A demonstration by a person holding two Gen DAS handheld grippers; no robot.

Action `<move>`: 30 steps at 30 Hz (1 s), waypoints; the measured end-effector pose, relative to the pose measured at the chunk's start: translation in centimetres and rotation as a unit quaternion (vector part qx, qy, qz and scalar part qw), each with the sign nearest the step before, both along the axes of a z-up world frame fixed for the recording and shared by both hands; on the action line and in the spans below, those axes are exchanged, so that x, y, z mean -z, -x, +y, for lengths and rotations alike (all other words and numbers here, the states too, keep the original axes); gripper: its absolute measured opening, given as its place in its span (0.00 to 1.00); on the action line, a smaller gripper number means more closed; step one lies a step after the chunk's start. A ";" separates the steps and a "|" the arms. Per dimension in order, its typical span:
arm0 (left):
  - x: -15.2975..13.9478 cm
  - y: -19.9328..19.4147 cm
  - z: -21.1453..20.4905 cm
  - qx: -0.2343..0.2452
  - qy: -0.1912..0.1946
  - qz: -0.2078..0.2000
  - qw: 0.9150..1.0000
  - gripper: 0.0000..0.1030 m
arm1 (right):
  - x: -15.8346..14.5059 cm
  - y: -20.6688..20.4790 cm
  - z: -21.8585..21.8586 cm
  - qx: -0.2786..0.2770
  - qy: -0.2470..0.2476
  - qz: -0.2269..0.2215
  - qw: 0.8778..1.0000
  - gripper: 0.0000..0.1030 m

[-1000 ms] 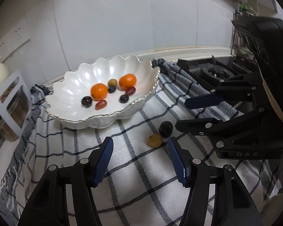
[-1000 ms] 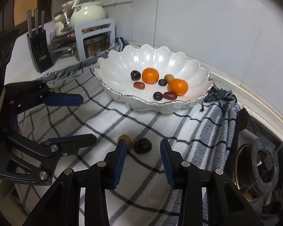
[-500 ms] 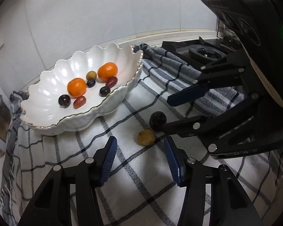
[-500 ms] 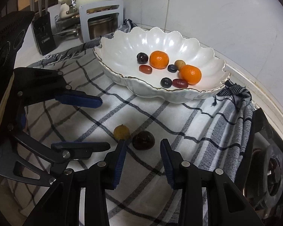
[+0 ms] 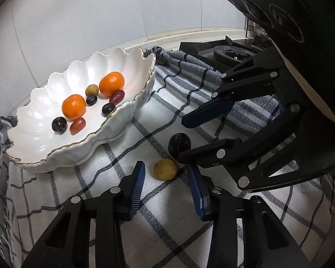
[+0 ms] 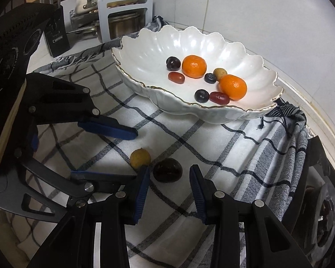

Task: Organize fruits
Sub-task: 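Grasp the brown round fruit with the left tool while the right tool grasps a dark plum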

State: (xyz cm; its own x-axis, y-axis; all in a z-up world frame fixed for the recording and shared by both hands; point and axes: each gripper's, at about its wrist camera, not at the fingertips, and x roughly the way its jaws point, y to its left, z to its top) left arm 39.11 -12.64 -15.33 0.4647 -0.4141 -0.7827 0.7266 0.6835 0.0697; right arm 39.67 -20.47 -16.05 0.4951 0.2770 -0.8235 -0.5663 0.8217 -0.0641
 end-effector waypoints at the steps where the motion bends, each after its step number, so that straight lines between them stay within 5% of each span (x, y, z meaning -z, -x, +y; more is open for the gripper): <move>1: 0.1 -0.1 0.0 0.000 0.001 0.002 1.000 0.32 | 0.0 -0.1 0.0 0.000 -0.001 0.001 1.000 0.36; 6: 0.4 -0.4 0.0 -0.005 0.003 0.011 1.000 0.24 | 0.4 -0.2 0.0 -0.004 -0.007 0.007 1.000 0.28; 30: -1.1 1.0 1.5 -0.096 0.034 0.020 0.995 0.23 | -0.3 0.8 -1.5 0.067 -0.057 0.003 0.996 0.19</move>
